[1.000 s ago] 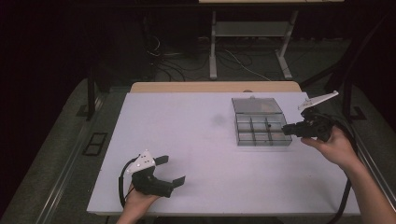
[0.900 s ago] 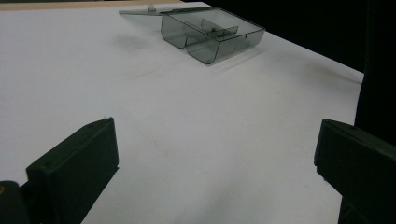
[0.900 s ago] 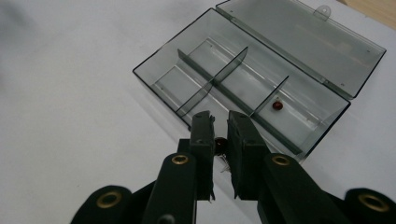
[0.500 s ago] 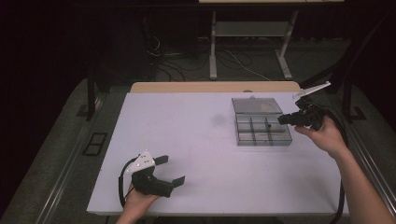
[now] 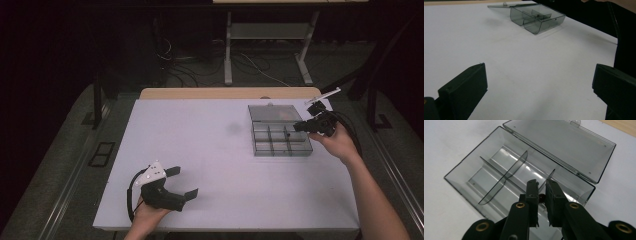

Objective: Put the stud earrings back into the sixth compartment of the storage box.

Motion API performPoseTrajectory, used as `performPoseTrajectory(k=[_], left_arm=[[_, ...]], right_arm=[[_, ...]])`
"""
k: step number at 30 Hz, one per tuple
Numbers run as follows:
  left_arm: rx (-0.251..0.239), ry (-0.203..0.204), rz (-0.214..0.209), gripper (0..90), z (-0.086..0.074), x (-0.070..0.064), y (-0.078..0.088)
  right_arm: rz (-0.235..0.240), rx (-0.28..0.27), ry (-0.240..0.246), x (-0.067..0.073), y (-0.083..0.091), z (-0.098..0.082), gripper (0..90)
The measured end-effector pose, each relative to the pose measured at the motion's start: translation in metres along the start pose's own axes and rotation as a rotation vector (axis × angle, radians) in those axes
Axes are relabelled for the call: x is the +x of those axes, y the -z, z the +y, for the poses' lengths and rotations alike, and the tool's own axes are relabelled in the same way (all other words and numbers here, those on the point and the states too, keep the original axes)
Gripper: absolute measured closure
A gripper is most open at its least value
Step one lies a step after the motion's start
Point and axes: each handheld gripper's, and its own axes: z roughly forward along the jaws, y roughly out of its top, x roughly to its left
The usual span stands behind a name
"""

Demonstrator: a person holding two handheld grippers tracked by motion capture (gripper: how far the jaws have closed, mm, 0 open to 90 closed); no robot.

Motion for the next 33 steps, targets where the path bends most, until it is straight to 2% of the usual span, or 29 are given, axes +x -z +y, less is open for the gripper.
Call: performPoseTrajectory(k=[8, 15, 19, 25, 29, 33], left_arm=[[0.001, 0.002, 0.003, 0.0, 0.0, 0.001, 0.0], [0.006, -0.002, 0.001, 0.0, 0.0, 0.0, -0.001], [0.005, 0.0, 0.001, 0.0, 0.0, 0.001, 0.0], [0.002, 0.001, 0.0, 0.0, 0.0, 0.0, 0.0], [0.001, 0.004, -0.001, 0.0, 0.0, -0.001, 0.0], [0.002, 0.0, -0.003, 0.0, 0.0, -0.002, -0.001]], right_arm=[[-0.023, 0.011, -0.034, -0.009, -0.018, -0.001, 80.4], [-0.012, -0.002, -0.054, -0.018, -0.031, -0.004, 80.4], [-0.01, 0.0, -0.064, -0.018, -0.034, -0.005, 79.9], [-0.02, -0.021, -0.066, -0.014, -0.027, -0.008, 68.6], [-0.015, -0.054, -0.087, -0.008, -0.014, -0.013, 58.7], [-0.02, -0.091, -0.079, 0.001, 0.0, -0.019, 49.3]])
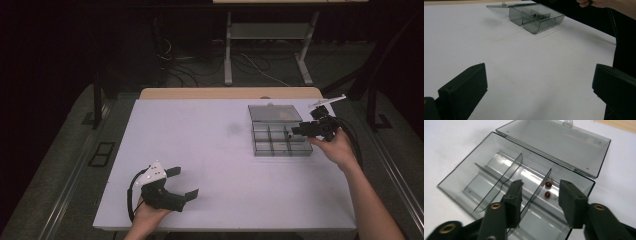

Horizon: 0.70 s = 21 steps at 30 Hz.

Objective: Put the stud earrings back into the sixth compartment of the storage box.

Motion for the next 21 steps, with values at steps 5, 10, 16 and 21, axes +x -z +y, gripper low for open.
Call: performPoseTrajectory(k=[5, 10, 16, 21], left_arm=[[0.001, -0.002, 0.0, 0.0, 0.0, 0.0, 0.0], [-0.003, 0.001, -0.001, 0.0, 0.0, -0.001, 0.0], [-0.004, -0.003, -0.004, 0.0, 0.0, -0.001, 0.0], [-0.007, -0.004, -0.005, 0.0, 0.0, -0.002, 0.0]], right_arm=[[0.028, -0.043, -0.007, 0.01, 0.019, -0.004, 37.6], [0.053, -0.068, -0.01, 0.022, 0.034, -0.008, 21.1], [0.081, -0.1, -0.004, 0.039, 0.048, -0.02, 0.4], [0.117, -0.131, -0.013, 0.049, 0.057, -0.033, 0.5]])
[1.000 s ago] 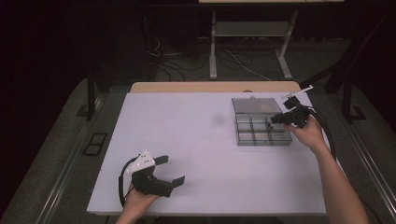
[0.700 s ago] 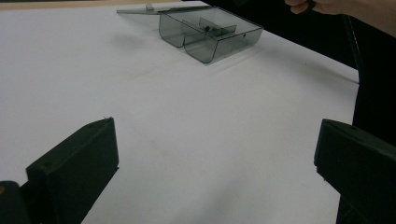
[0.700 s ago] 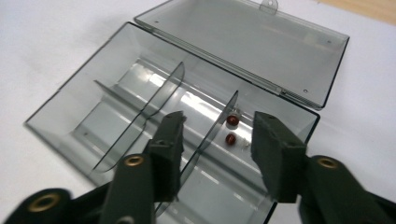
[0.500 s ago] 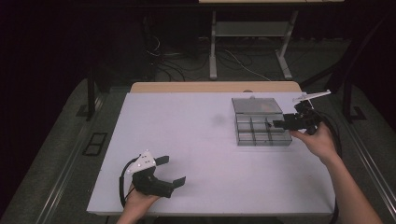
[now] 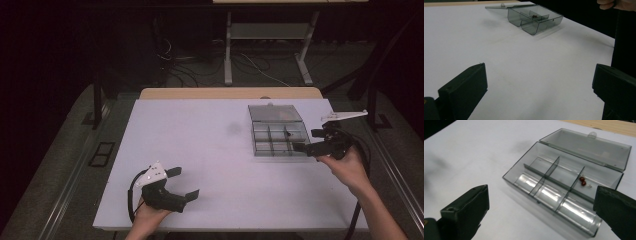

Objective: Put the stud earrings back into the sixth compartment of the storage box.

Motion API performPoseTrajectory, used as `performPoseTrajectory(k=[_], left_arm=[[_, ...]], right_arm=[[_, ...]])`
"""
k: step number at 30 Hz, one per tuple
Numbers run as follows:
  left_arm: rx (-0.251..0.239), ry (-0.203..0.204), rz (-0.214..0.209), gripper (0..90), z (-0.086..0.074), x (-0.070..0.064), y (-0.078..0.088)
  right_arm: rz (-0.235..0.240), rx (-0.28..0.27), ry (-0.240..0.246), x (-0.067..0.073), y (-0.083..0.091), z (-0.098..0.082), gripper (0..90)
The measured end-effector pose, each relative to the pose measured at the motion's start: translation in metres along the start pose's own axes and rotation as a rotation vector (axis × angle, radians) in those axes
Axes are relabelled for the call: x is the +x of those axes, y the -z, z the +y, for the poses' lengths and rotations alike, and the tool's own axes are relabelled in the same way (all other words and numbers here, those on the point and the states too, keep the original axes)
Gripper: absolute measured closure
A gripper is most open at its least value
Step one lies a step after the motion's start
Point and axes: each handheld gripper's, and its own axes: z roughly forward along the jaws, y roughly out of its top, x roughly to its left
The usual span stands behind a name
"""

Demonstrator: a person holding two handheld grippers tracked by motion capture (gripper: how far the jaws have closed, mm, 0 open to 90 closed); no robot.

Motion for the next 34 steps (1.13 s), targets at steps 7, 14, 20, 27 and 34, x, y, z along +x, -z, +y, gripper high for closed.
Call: performPoseTrajectory(k=[7, 14, 20, 27, 34], left_arm=[[-0.003, 0.004, -0.001, 0.0, 0.0, 0.0, 0.0], [-0.003, 0.006, -0.002, 0.0, 0.0, 0.0, 0.0], [-0.002, 0.005, -0.002, 0.0, 0.0, 0.0, 0.0], [0.002, 0.003, -0.002, 0.0, 0.0, 0.0, 0.0], [0.006, 0.006, -0.005, 0.0, 0.0, 0.001, -0.001]], right_arm=[[0.042, -0.005, 0.014, 0.015, 0.003, -0.02, 0.5], [0.059, -0.036, 0.007, 0.024, 0.003, -0.043, 0.5], [0.08, -0.045, 0.008, 0.031, 0.0, -0.065, 0.5], [0.111, -0.025, 0.018, 0.046, -0.005, -0.09, 0.5], [0.128, -0.011, 0.03, 0.054, -0.008, -0.104, 0.6]])
